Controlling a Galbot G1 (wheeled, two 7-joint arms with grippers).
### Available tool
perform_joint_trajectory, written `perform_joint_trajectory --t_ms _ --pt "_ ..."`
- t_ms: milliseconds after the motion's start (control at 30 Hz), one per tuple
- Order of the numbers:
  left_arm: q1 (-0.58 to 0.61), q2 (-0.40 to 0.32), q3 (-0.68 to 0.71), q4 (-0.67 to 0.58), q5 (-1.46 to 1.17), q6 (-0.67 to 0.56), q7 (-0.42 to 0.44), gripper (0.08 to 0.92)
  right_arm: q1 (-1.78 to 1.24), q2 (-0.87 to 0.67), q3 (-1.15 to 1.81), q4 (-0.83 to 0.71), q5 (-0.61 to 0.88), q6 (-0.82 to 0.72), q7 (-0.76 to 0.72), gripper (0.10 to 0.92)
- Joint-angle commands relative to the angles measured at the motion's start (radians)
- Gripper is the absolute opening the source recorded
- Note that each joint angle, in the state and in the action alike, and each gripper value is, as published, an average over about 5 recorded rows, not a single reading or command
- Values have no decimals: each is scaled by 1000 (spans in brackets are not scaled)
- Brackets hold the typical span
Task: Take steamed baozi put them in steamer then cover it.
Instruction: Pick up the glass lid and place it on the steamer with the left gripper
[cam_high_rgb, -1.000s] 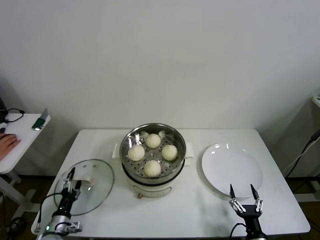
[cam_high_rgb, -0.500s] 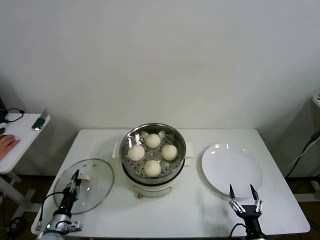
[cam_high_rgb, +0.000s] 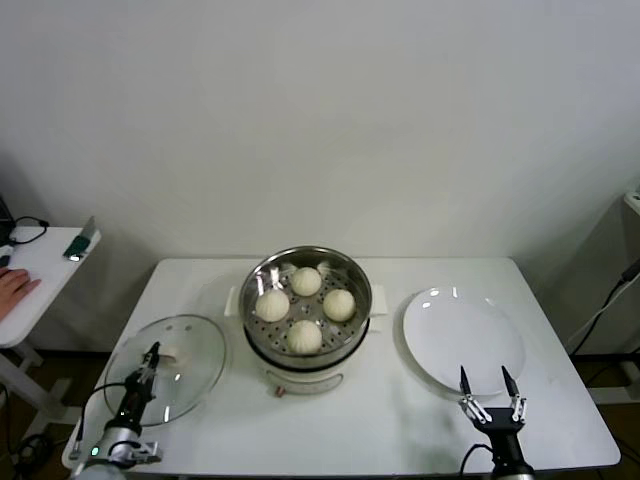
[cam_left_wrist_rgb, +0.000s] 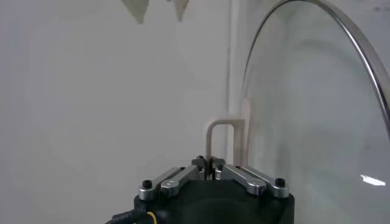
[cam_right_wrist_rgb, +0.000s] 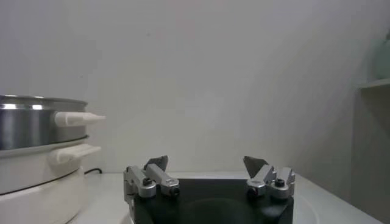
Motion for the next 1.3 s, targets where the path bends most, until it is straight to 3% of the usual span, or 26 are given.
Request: perform_joint_trajectory --t_ms 33,267,600,933,1300 --pt "100 47 0 -356 -143 175 171 134 2 -1 1 0 -6 -1 0 823" --pt "136 130 14 -626 -284 469 398 134 6 -1 -4 -2 -23 -10 6 823" --pt "20 172 148 -750 -243 654 504 134 8 -4 -12 -5 -30 -11 10 823" --pt "-132 122 390 -802 -72 760 596 134 13 -7 -15 -4 -32 -10 10 823" --pt "-228 2 601 -737 82 785 659 134 19 -2 -21 -8 -36 -3 10 823"
